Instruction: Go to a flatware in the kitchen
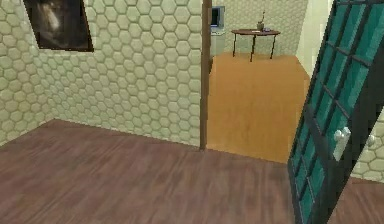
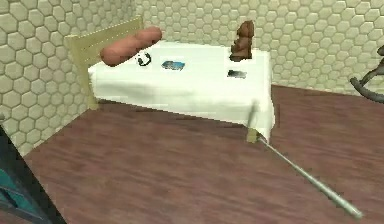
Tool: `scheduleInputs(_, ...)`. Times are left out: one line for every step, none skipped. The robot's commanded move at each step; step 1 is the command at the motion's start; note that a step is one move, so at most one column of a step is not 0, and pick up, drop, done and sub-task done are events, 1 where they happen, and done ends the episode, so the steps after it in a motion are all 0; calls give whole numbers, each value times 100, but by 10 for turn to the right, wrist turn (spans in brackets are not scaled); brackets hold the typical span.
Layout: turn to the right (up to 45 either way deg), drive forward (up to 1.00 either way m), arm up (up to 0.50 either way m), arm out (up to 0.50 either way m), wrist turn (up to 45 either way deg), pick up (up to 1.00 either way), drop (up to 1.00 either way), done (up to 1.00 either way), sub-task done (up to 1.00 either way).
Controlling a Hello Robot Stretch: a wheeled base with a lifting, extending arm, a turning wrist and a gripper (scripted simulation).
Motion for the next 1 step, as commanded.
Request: scheduleInputs(150,0,0,0,0,0,0,0,0)
